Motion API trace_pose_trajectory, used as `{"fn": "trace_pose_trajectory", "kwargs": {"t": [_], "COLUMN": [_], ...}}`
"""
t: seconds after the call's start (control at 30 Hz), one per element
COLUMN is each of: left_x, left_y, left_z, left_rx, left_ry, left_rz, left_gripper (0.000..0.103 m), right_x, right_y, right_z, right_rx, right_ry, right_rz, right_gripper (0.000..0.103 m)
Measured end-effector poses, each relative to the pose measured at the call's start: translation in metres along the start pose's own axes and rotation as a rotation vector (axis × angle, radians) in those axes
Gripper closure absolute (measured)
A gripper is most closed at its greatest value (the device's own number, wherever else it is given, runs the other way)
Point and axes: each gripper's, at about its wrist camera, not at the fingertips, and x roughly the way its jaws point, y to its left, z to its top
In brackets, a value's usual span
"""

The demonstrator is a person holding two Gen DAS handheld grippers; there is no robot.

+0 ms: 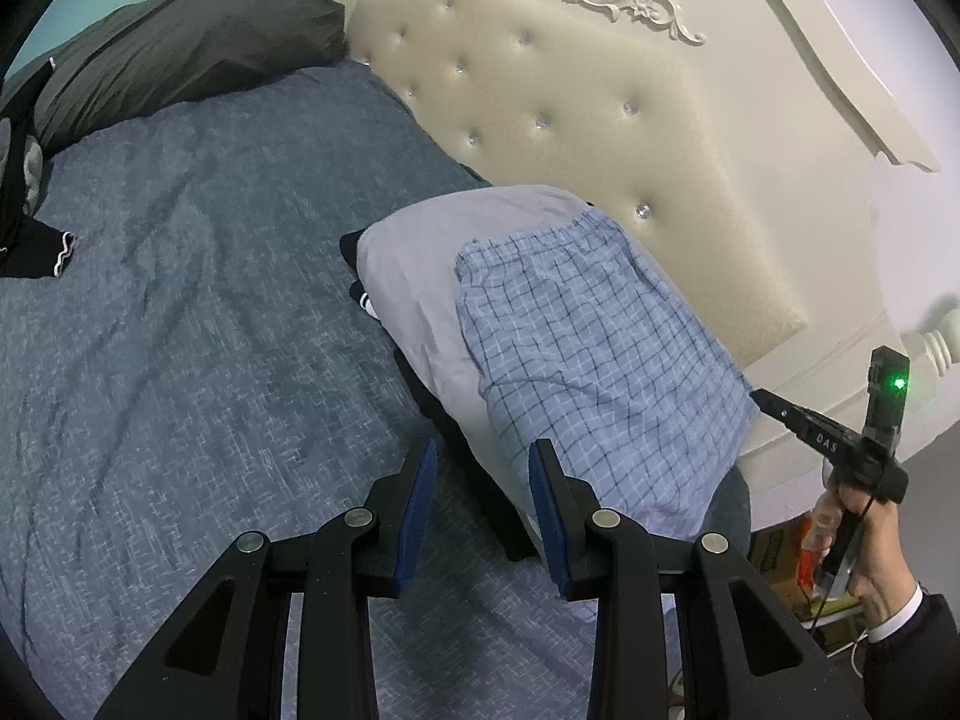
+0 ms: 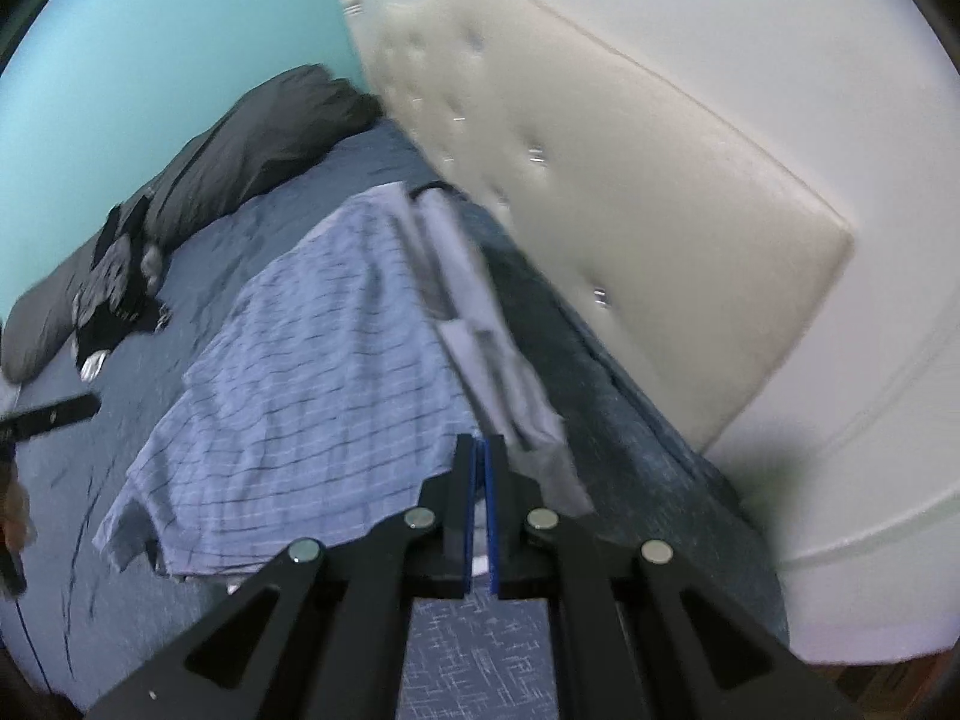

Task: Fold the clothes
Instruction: 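Drag the shorts edge with the right tool to spread it over the pillow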

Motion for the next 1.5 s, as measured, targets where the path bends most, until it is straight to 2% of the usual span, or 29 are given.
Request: {"fn": "trace_pose_trajectory", "kwargs": {"t": [0.2, 0.33, 0.5, 0.7, 0.9, 1.1, 1.23, 1.33, 1.5], "left_x": [0.006, 0.013, 0.025, 0.038, 0.049, 0.035, 0.03, 0.031, 0.038], "left_y": [-0.01, -0.025, -0.041, -0.045, -0.041, -0.043, -0.05, -0.056, -0.058], "left_z": [-0.005, -0.013, -0.029, -0.052, -0.071, -0.074, -0.075, -0.076, -0.075], "left_rx": [0.02, 0.054, 0.095, 0.097, 0.089, 0.069, 0.071, 0.08, 0.094], "left_ry": [0.015, 0.029, 0.06, 0.1, 0.137, 0.103, 0.082, 0.079, 0.081], "left_rz": [-0.019, -0.034, -0.049, -0.067, -0.072, -0.097, -0.118, -0.134, -0.086], "left_gripper": [0.068, 0.068, 0.068, 0.068, 0.068, 0.067, 0.055, 0.054, 0.055], "right_x": [-0.016, -0.025, -0.013, 0.006, 0.007, 0.003, 0.003, 0.004, 0.007], "right_y": [-0.005, 0.005, 0.024, 0.018, 0.009, 0.006, 0.006, 0.007, 0.007], "right_z": [0.003, 0.006, 0.005, -0.005, -0.01, -0.009, -0.007, -0.007, -0.01], "right_rx": [0.045, 0.013, -0.042, -0.019, 0.012, 0.028, 0.029, 0.027, 0.027], "right_ry": [-0.066, -0.106, -0.069, -0.027, -0.024, -0.037, -0.033, -0.026, -0.015], "right_rz": [-0.028, 0.019, 0.08, 0.062, 0.056, 0.069, 0.073, 0.073, 0.076], "right_gripper": [0.1, 0.1, 0.1, 0.1, 0.1, 0.1, 0.1, 0.1, 0.1]}}
